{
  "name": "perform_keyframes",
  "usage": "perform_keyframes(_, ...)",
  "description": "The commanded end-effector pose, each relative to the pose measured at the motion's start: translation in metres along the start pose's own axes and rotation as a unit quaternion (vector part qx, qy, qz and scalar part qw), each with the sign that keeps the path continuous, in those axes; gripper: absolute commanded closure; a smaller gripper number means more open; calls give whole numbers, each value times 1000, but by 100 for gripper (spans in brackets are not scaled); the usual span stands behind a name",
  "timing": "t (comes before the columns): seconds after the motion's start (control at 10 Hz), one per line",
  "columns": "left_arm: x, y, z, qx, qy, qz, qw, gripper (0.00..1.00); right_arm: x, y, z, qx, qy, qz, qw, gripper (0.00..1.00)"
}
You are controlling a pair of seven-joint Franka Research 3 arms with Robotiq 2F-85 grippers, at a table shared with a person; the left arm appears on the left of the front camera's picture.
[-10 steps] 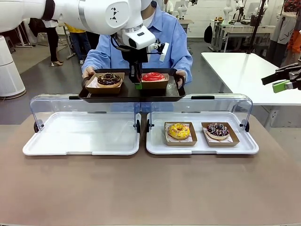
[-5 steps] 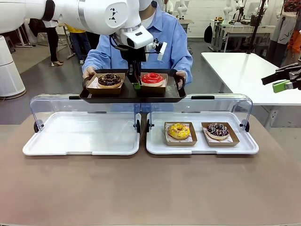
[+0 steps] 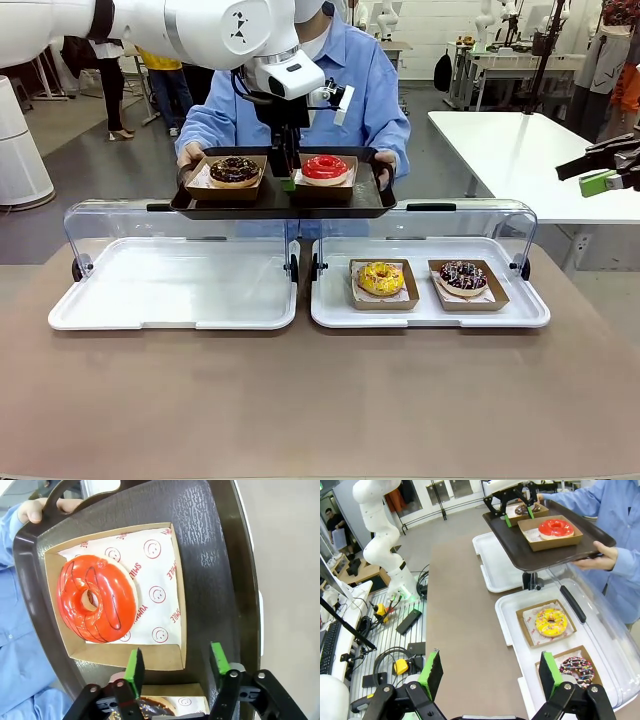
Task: Provide the desired donut to the person.
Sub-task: Place the picked Paper togo box onto the Handle tray extended by the person.
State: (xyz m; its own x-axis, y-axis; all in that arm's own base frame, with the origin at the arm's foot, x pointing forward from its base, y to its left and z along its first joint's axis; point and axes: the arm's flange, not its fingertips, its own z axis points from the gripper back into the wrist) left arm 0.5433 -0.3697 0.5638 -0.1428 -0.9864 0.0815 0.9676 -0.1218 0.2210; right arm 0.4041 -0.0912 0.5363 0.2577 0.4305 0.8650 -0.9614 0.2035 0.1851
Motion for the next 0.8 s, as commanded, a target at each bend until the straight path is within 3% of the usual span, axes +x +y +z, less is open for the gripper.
perform_keyframes(0.0, -2, -3, 8, 1, 8, -4, 1000, 0, 0, 0, 0, 2, -7, 3, 1000, 0)
perform_keyframes(0.4, -12, -7, 14, -12, 5, 2, 1000, 0, 0, 0, 0, 2, -7, 3, 1000, 0)
perform_keyframes(0.7, -42, -50, 43, -45, -27, -39, 998, 0, 0, 0, 0, 2, -7, 3, 1000, 0)
